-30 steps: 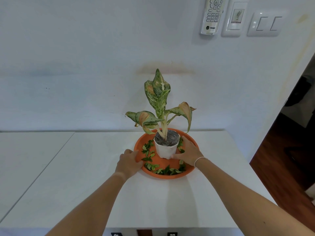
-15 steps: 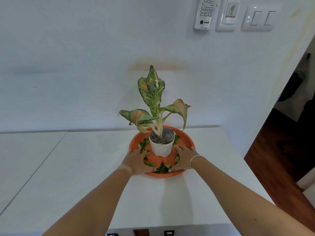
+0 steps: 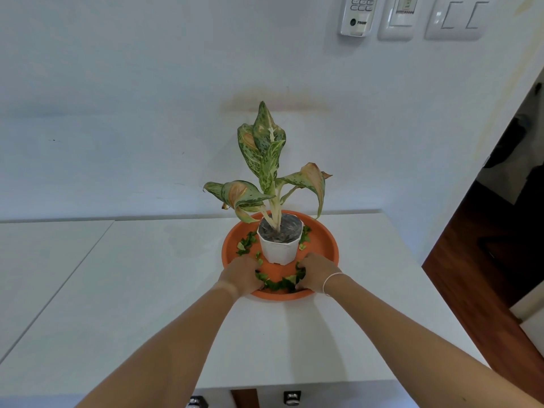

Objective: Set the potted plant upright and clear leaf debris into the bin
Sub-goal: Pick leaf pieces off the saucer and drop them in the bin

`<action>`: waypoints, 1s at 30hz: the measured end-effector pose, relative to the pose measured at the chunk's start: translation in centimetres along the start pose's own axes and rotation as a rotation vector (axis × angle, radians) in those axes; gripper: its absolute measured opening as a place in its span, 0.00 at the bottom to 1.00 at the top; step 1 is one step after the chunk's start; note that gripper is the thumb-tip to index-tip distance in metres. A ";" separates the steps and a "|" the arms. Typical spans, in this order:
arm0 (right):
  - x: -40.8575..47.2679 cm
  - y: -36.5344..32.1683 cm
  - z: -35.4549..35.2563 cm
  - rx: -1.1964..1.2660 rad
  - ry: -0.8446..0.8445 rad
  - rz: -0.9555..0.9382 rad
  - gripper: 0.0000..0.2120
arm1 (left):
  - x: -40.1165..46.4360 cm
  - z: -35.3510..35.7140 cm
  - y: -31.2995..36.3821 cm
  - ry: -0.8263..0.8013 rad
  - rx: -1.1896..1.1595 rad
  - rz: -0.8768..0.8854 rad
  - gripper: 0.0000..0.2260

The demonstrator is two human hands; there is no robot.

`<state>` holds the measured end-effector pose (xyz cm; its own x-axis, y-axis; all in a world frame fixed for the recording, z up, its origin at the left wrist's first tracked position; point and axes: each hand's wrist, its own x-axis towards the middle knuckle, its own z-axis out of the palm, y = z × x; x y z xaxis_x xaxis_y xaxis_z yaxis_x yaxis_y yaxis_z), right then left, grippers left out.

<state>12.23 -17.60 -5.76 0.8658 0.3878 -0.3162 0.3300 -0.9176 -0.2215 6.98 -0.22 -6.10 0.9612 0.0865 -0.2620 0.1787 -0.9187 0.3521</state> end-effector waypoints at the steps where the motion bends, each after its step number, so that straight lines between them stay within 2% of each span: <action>1: 0.0 -0.2 0.2 0.021 0.017 0.003 0.19 | 0.1 0.2 0.2 0.012 -0.013 0.006 0.08; 3: -0.1 -0.5 0.5 0.062 0.041 0.005 0.12 | 0.1 0.7 0.6 0.041 -0.041 0.016 0.08; 6: -0.4 -1.1 0.9 0.055 0.072 -0.028 0.07 | 0.2 1.4 0.8 0.068 -0.086 0.015 0.11; 10: -0.6 -1.6 1.4 0.076 0.102 -0.062 0.10 | 0.1 1.9 1.1 0.082 -0.208 0.038 0.12; 14: -0.4 -1.6 1.7 0.259 0.104 -0.005 0.13 | -0.1 2.0 1.5 0.099 -0.287 0.025 0.15; 17: -0.3 -1.2 0.6 0.468 0.093 0.092 0.10 | 0.0 1.2 1.5 0.117 -0.373 -0.038 0.15; 19: -0.2 -0.9 -0.2 0.629 0.052 0.162 0.12 | -0.1 0.5 1.3 0.118 -0.423 -0.071 0.15; 22: 0.0 -0.2 -0.8 1.141 -0.022 0.286 0.12 | -0.2 -0.3 1.0 0.104 -0.538 -0.132 0.18; 25: -0.8 -0.3 -1.5 1.590 -0.091 0.391 0.07 | -0.3 -0.7 1.0 0.066 -0.722 -0.208 0.18; 30: -1.8 -0.1 -1.7 1.849 -0.101 0.520 0.09 | -0.3 -1.1 1.2 0.075 -0.876 -0.275 0.17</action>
<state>11.31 -18.34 -3.61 0.6885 0.2125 -0.6934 -0.7236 0.2660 -0.6369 7.13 -0.86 -4.59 0.8669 0.3115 -0.3891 0.4689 -0.2451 0.8486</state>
